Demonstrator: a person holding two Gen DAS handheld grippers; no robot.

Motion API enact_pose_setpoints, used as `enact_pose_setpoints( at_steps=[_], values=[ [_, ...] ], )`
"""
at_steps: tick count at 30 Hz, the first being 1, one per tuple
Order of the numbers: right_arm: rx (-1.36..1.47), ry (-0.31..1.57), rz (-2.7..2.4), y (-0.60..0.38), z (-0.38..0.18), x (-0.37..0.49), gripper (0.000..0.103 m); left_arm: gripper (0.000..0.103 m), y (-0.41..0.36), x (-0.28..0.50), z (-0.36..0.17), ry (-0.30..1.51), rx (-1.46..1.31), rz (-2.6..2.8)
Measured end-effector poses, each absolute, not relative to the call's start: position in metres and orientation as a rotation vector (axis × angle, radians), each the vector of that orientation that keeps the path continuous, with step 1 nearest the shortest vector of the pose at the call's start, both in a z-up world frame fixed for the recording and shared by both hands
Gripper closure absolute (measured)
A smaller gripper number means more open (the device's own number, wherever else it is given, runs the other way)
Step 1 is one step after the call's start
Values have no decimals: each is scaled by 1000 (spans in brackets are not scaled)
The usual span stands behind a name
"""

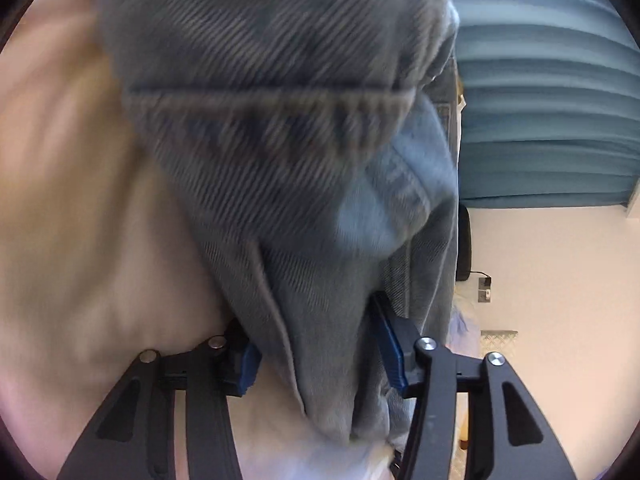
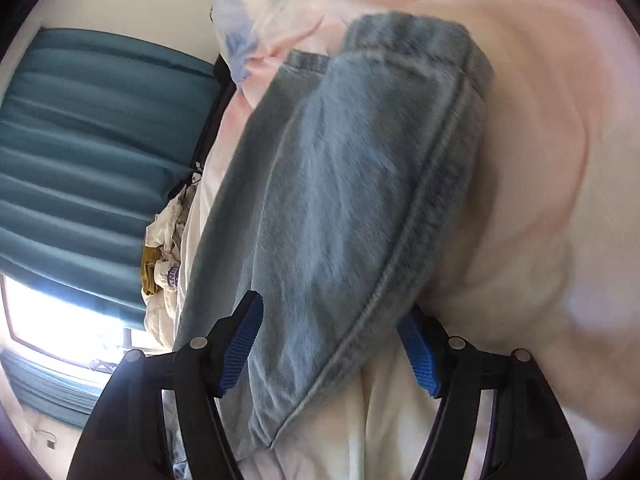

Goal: Fold clothes
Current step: 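Lower the folded jeans onto the duvet and open both tools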

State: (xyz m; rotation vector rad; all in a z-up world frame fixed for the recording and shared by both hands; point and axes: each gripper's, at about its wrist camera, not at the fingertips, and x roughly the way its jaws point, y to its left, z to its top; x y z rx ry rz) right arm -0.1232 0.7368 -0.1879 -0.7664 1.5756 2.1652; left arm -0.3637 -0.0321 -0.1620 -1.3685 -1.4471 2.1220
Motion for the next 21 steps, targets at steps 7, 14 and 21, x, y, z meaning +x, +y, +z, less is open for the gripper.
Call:
enact_pose_setpoints(
  at_steps=[7, 14, 21],
  values=[
    [-752, 1298, 2143, 737, -171, -155, 79, 90, -17, -366, -147, -1425, -1299, 2257],
    [-701, 1183, 2221, 721, -107, -150, 93, 95, -13, -343, -96, -1383, -1198, 2316],
    [-675, 1199, 2265, 712, -63, -102, 94, 95, -57, -297, -57, -1345, -1219, 2329]
  ],
)
